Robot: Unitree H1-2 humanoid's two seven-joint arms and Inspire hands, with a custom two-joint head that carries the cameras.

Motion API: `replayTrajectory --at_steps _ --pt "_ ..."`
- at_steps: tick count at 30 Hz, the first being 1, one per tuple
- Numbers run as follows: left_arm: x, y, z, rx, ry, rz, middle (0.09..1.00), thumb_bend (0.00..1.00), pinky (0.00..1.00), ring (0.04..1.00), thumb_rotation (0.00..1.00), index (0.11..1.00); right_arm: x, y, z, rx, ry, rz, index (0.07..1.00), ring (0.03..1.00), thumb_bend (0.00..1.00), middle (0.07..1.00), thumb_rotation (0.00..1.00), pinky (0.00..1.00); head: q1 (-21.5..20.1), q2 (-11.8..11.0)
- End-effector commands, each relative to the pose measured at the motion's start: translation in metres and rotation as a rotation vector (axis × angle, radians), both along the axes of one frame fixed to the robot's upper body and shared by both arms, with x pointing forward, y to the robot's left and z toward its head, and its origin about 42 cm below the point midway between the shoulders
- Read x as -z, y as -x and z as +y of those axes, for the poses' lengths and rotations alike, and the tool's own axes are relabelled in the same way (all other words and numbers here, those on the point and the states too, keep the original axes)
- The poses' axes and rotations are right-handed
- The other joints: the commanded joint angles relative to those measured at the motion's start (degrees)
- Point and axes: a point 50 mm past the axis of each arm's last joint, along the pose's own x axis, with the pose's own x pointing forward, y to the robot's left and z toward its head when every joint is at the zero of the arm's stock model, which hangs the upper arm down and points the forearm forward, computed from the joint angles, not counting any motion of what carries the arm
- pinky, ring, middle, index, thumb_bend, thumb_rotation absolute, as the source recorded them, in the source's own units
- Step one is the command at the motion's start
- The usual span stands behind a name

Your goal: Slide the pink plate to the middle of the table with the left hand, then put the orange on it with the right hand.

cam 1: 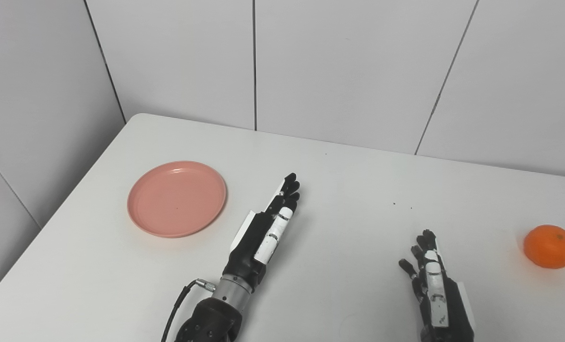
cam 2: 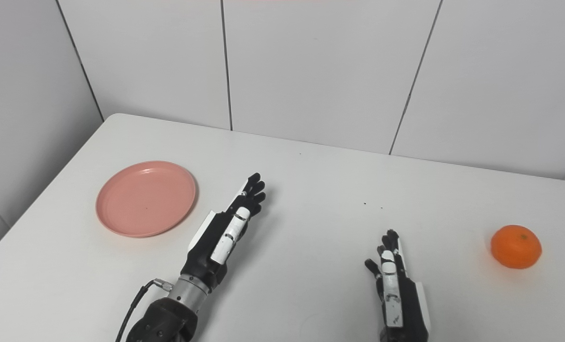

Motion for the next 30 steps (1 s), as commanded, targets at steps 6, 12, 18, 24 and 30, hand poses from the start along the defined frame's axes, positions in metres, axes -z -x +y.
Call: replayTrajectory --at_steps 6,12,18,24,30 --pt "-0.038 -0.01 0.007 0.024 0.01 -0.11 0.983 0.44 0.96 0.966 1.0 0.963 -0.008 -0.002 -0.003 0.006 0.006 -0.047 1.0 1.0 0.21 1.0 1.0 1.0 0.6 0.0" --pt "-0.053 -0.02 0.024 -0.005 0.002 -0.14 0.972 0.44 0.96 0.956 1.0 0.959 -0.008 -0.002 -0.004 0.01 0.012 -0.044 1.0 1.0 0.22 1.0 1.0 1.0 1.3 -0.1" --pt "-0.07 -0.031 0.042 -0.038 0.01 -0.149 0.969 0.47 0.97 0.949 1.0 0.963 -0.008 -0.002 -0.007 0.013 0.02 -0.042 1.0 1.0 0.21 1.0 1.0 1.0 2.4 -0.5" --pt "-0.087 -0.04 0.064 -0.101 0.027 -0.182 0.967 0.44 0.97 0.952 1.0 0.958 -0.007 -0.004 -0.009 0.012 -0.001 -0.05 1.0 1.0 0.21 1.0 1.0 1.0 2.6 -0.6" --pt "-0.093 -0.048 0.091 -0.152 0.015 -0.212 0.964 0.47 0.97 0.951 1.0 0.953 -0.006 -0.004 -0.009 0.011 0.002 -0.045 1.0 1.0 0.22 1.0 1.0 1.0 2.8 -0.9"
